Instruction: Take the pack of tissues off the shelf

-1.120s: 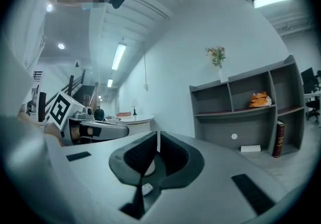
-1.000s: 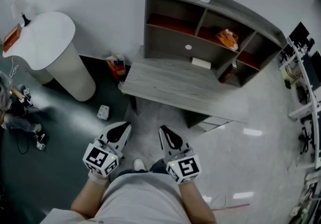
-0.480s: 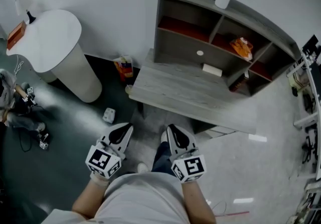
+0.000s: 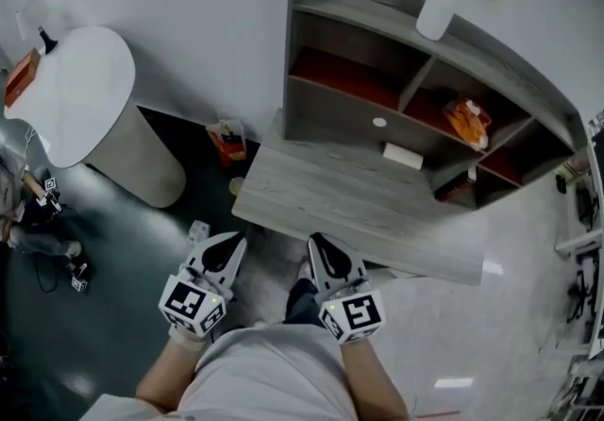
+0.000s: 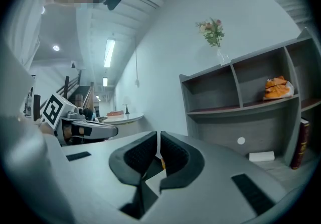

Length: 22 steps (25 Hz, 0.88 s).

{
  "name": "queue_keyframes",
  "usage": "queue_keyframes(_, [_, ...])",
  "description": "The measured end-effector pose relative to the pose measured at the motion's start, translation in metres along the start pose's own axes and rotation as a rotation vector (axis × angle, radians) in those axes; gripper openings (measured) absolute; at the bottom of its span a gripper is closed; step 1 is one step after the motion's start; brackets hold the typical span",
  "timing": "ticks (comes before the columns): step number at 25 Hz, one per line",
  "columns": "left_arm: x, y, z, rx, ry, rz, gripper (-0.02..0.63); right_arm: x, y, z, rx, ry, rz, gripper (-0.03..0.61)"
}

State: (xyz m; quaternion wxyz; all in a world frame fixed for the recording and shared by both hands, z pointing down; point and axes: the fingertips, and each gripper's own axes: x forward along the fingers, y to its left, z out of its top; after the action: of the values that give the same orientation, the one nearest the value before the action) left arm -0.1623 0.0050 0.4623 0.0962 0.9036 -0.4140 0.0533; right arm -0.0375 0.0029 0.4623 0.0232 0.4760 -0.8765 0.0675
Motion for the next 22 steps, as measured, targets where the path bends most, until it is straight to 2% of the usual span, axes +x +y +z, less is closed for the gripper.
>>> queue_keyframes(6, [0.070, 0.018, 0.022, -0.006, 0.005, 0.009, 0.017, 0.040, -0.068, 0.021, -0.012, -0.003, -0.008, 0.031])
queue_keyframes(11, [0.123, 0.028, 0.041, -0.007, -0.004, 0.019, 0.017, 0.059, -0.133, 0.043, -0.039, -0.021, -0.064, 0.031])
queue_keyframes(22, [0.234, 0.008, 0.074, 0.010, -0.021, -0.034, 0.017, 0.030, -0.310, 0.099, -0.125, -0.092, -0.355, 0.032])
